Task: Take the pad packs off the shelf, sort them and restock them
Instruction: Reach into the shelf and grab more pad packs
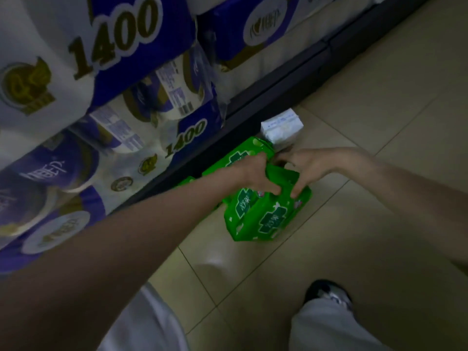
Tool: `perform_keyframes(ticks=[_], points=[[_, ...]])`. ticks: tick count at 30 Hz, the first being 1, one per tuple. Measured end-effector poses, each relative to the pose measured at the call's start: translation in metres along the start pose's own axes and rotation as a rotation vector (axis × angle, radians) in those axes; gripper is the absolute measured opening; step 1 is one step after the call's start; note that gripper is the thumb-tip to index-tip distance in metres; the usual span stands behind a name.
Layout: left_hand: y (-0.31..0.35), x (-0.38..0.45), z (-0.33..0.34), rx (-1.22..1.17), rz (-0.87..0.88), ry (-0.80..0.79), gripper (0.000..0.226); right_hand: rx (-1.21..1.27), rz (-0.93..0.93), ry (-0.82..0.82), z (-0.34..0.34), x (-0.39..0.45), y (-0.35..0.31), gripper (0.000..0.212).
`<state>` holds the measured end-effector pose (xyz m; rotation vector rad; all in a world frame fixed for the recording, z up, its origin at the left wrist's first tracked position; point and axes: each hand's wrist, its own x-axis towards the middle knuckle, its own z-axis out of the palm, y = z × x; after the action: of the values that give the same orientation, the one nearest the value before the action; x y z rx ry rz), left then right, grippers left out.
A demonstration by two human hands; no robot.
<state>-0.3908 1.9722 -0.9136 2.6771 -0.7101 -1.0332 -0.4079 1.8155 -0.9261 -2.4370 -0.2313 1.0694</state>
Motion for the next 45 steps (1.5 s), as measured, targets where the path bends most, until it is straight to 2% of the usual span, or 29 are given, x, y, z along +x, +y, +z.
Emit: perform_keyframes(ticks=[2,4,6,9,12,14,16,18,20,25,27,29,32,34,36,40,42,45], points=[[-0.007,0.003,0.020,0.029,0.006,0.085,0.089,0.012,-0.022,0.090,0.020,0.016,0.003,0.095],[-0.015,0.005,0.031,-0.033,0.032,0.160,0.090,-0.022,-0.038,0.180,0.038,0.029,0.008,0.097],[-0.028,0.004,0.035,-0.066,0.059,0.163,0.089,-0.045,-0.024,0.264,0.047,0.038,0.018,0.090],[-0.056,-0.003,0.044,0.200,0.079,-0.010,0.087,-0.048,0.028,0.374,0.048,0.044,0.032,0.067],[-0.073,-0.016,0.054,0.588,0.092,-0.222,0.079,-0.052,0.011,0.328,0.045,0.050,0.037,0.074],[-0.075,-0.021,0.052,0.727,0.054,-0.258,0.077,-0.126,0.022,0.269,0.042,0.051,0.032,0.074],[-0.068,-0.024,0.037,0.773,0.041,-0.209,0.065,-0.135,0.033,0.298,0.029,0.043,0.021,0.070],[-0.053,-0.033,0.006,0.764,0.087,-0.071,0.053,-0.113,0.021,0.449,0.001,0.025,0.002,0.067],[-0.032,-0.048,-0.038,0.770,0.164,0.138,0.048,-0.137,-0.033,0.694,-0.042,-0.006,-0.024,0.063],[0.030,-0.118,-0.179,0.662,0.562,0.974,0.038,-0.062,-0.274,1.415,-0.173,-0.112,-0.117,0.046],[0.055,-0.165,-0.240,0.683,0.598,1.221,0.041,-0.068,-0.390,1.608,-0.219,-0.152,-0.159,0.046],[0.068,-0.210,-0.292,0.666,0.555,1.378,0.042,-0.090,-0.480,1.720,-0.256,-0.181,-0.197,0.051],[0.060,-0.257,-0.348,0.641,0.339,1.463,0.045,-0.157,-0.545,1.728,-0.293,-0.196,-0.242,0.050],[0.041,-0.272,-0.371,0.609,0.166,1.396,0.039,-0.278,-0.522,1.613,-0.312,-0.190,-0.265,0.055],[0.020,-0.280,-0.384,0.564,0.038,1.330,0.038,-0.397,-0.505,1.427,-0.328,-0.180,-0.286,0.060],[-0.010,-0.292,-0.392,0.538,-0.099,1.312,0.035,-0.685,-0.332,1.163,-0.357,-0.155,-0.319,0.077],[-0.020,-0.297,-0.391,0.550,-0.141,1.311,0.034,-0.720,-0.273,1.046,-0.369,-0.145,-0.331,0.084],[-0.032,-0.302,-0.389,0.577,-0.176,1.305,0.034,-0.787,-0.201,0.993,-0.381,-0.135,-0.345,0.092]])
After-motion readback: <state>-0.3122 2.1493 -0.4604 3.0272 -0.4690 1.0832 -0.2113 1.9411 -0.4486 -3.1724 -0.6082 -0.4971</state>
